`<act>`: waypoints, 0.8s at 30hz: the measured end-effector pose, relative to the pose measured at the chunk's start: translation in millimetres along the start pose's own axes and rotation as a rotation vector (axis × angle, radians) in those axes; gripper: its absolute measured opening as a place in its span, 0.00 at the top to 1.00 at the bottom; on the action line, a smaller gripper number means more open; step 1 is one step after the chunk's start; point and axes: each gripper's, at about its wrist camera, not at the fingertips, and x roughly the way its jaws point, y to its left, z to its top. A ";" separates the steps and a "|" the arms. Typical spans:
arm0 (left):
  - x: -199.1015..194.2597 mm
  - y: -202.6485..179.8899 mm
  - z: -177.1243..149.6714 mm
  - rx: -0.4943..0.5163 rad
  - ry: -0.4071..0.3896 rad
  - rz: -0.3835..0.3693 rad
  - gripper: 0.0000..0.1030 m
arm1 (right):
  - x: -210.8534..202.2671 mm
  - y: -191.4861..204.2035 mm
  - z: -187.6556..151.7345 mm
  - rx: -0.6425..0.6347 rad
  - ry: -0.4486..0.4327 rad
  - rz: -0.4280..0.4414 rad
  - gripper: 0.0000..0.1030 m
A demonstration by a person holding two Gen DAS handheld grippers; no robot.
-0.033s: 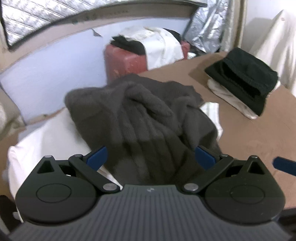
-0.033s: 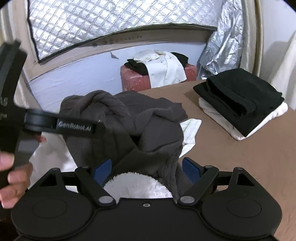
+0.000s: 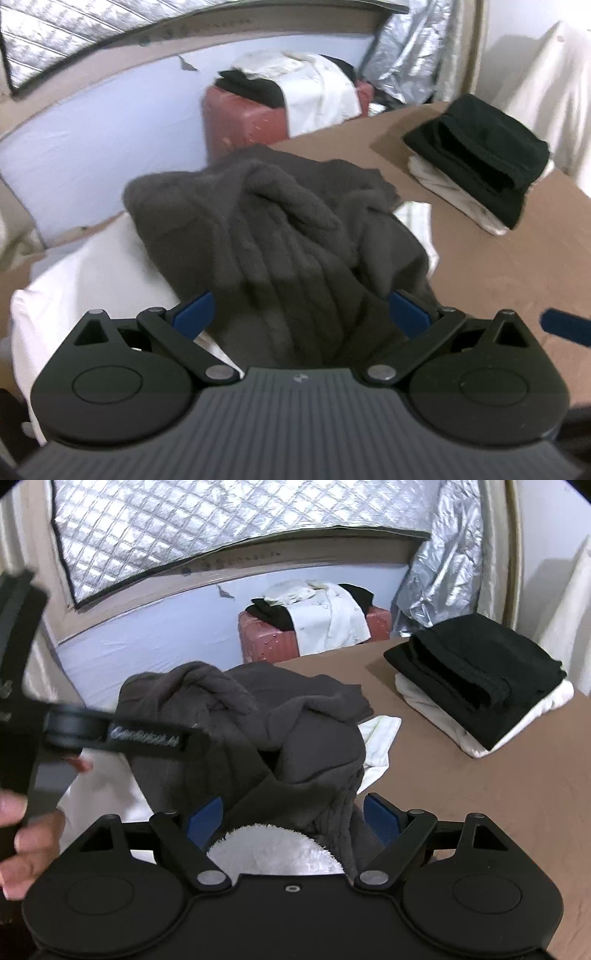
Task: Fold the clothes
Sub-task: 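Move both grippers toward the crumpled dark grey sweater on the pillow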
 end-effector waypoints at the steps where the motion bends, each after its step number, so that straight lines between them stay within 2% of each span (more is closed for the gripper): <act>1: 2.6 -5.8 1.0 0.011 -0.008 0.018 0.00 | 0.3 1.1 -0.9 -0.003 0.003 -0.002 0.15; 3: 9.8 -26.2 0.8 0.041 -0.024 0.061 0.00 | 0.7 3.0 -2.7 -0.009 0.006 -0.004 0.15; 5: 15.6 -74.4 -18.4 0.080 -0.072 0.114 0.00 | -2.2 1.9 -8.0 0.007 -0.022 0.006 0.15; 7: 8.5 -110.0 -48.3 0.080 -0.142 0.113 0.00 | -3.9 -0.9 -8.8 0.040 -0.026 0.024 0.15; 9: 9.6 -127.4 -58.7 0.074 -0.143 0.100 0.00 | -4.8 -3.9 -5.3 0.040 -0.018 0.024 0.15; 18: 13.5 -126.0 -60.5 0.025 -0.168 0.115 0.00 | 1.3 -5.0 -3.4 0.050 -0.004 0.002 0.15; 22: 10.0 -153.9 -69.4 -0.002 -0.162 0.120 0.00 | 5.0 -7.6 -4.3 0.076 0.003 0.000 0.15; 23: 15.7 -151.1 -66.8 -0.015 -0.155 0.110 0.00 | 5.7 -8.2 -4.5 0.082 0.006 0.002 0.15; 24: 25.6 -123.3 -52.8 -0.033 -0.140 0.086 0.00 | 6.3 -8.8 -4.8 0.087 0.008 0.004 0.15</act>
